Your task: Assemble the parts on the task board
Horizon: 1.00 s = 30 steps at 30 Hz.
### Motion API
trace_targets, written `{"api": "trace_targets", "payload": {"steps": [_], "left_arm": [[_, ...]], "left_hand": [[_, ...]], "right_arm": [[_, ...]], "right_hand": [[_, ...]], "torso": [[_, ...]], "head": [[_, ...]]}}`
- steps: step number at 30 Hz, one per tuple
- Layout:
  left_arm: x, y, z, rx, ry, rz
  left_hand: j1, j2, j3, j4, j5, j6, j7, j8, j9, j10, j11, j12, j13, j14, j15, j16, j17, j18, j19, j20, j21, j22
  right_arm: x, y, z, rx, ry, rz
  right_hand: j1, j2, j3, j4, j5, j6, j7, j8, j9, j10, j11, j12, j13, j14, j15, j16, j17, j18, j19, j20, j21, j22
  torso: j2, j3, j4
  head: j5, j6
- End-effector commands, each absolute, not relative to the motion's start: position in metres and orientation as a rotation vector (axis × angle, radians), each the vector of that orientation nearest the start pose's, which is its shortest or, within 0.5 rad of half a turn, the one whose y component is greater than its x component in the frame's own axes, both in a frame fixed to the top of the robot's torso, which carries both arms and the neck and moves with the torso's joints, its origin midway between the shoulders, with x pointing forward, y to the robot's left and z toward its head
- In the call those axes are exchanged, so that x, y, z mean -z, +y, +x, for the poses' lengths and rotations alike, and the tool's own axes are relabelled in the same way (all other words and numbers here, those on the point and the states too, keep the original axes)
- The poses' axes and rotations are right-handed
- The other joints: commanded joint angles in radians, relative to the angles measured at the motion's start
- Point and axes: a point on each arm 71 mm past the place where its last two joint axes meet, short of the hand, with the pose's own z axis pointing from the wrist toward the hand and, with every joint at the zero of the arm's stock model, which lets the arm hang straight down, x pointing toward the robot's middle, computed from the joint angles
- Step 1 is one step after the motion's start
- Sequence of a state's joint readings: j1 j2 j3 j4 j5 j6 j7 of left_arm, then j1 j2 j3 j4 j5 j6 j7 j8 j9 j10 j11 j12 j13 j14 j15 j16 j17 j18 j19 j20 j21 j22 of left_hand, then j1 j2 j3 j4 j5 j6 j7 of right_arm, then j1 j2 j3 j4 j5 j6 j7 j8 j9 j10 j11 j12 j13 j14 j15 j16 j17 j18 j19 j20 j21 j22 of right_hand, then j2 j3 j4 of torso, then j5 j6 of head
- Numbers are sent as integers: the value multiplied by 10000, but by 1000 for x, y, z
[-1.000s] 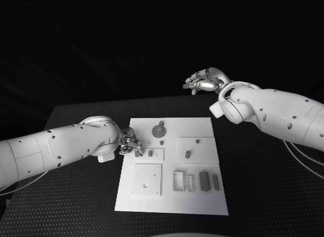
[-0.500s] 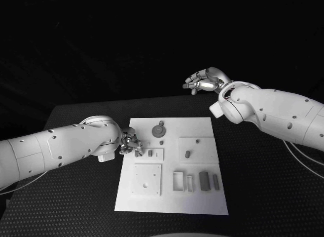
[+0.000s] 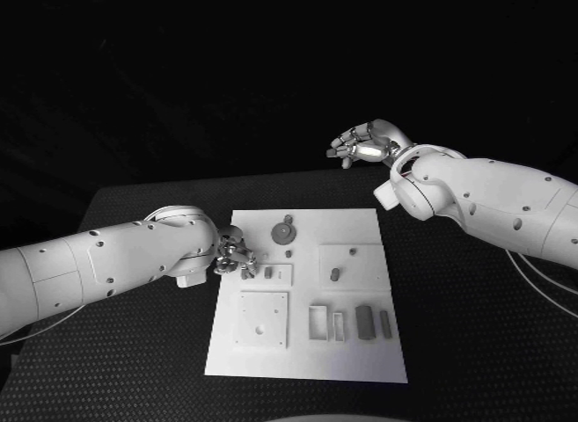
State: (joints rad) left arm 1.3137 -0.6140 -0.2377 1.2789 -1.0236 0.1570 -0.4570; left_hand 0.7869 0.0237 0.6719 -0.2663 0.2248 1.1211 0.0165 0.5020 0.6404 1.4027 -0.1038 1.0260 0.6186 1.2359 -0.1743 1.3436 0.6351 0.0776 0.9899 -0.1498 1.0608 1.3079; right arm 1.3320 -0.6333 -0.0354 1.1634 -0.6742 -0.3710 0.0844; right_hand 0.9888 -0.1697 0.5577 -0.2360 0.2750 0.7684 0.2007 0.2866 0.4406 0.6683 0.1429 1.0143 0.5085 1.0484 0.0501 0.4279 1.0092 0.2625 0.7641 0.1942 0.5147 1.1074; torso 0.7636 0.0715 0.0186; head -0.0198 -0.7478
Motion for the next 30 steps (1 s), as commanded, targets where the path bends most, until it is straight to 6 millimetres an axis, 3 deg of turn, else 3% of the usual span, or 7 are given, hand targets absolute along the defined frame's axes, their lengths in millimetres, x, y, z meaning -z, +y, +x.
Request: {"api": "trace_targets", "payload": {"steps": [1, 7, 18, 21, 30], "left_arm": [[250, 175, 509, 3408, 23944, -573], [249, 172, 509, 3398, 23857, -421], [249, 170, 509, 3428, 23811, -382], [249, 170, 509, 3419, 23801, -398], [249, 172, 510, 3386, 23777, -451]], "left_hand": [[57, 82, -39, 23, 28, 301, -190, 37, 30, -30, -81, -14, 10, 21, -8, 32, -15, -113, 77, -1099, 2, 102], [100, 222, 14, 31, 60, 326, -213, 64, 63, -20, -104, -4, 10, 47, -13, 50, -11, -96, 96, -1114, 6, 103], [33, 141, -32, 45, 31, 315, -210, 67, 84, -19, -101, 3, 9, 52, -14, 50, -14, -100, 107, -1110, 14, 107], [-107, -60, -99, 220, -491, 290, -208, 58, 106, -25, -92, 4, 4, 50, -28, 35, -24, -91, 115, -1116, -2, 98], [-372, -558, -191, 546, -1148, 208, -184, -8, 118, -31, -76, -4, -8, 40, -55, 17, -37, -70, 111, -1133, -33, 93]], "right_arm": [[131, -206, 572, -9904, 15299, 5256], [131, -206, 572, -9904, 15298, 5256], [131, -206, 572, -9897, 15296, 5260], [131, -206, 572, -9903, 15297, 5257], [131, -206, 572, -9890, 15291, 5265]], "right_hand": [[-3, 20, -39, 18, 39, -79, 123, 52, -17, -67, -29, 55, -16, -6, 47, -59, 11, -8, -36, 4, -37, 12], [-2, 19, -40, 19, 39, -80, 124, 53, -19, -69, -28, 58, -21, -5, 48, -63, 15, -8, -35, 5, -40, 15], [-2, 17, -41, 20, 40, -83, 124, 55, -22, -72, -27, 63, -30, -3, 48, -72, 22, -8, -35, 6, -46, 20], [-1, 16, -42, 20, 40, -84, 125, 55, -23, -73, -27, 64, -32, -3, 49, -74, 23, -8, -35, 7, -48, 22], [0, 11, -43, 19, 40, -89, 128, 55, -26, -77, -26, 67, -40, -3, 49, -81, 29, -7, -37, 8, -54, 25]], "torso": [[1, 5, 0], [2, 5, -11], [1, 7, -3], [0, 8, 0], [1, 4, 4]], "head": [[-6, -1], [-3, -10], [-26, -14], [-21, -13], [-31, 0]]}}
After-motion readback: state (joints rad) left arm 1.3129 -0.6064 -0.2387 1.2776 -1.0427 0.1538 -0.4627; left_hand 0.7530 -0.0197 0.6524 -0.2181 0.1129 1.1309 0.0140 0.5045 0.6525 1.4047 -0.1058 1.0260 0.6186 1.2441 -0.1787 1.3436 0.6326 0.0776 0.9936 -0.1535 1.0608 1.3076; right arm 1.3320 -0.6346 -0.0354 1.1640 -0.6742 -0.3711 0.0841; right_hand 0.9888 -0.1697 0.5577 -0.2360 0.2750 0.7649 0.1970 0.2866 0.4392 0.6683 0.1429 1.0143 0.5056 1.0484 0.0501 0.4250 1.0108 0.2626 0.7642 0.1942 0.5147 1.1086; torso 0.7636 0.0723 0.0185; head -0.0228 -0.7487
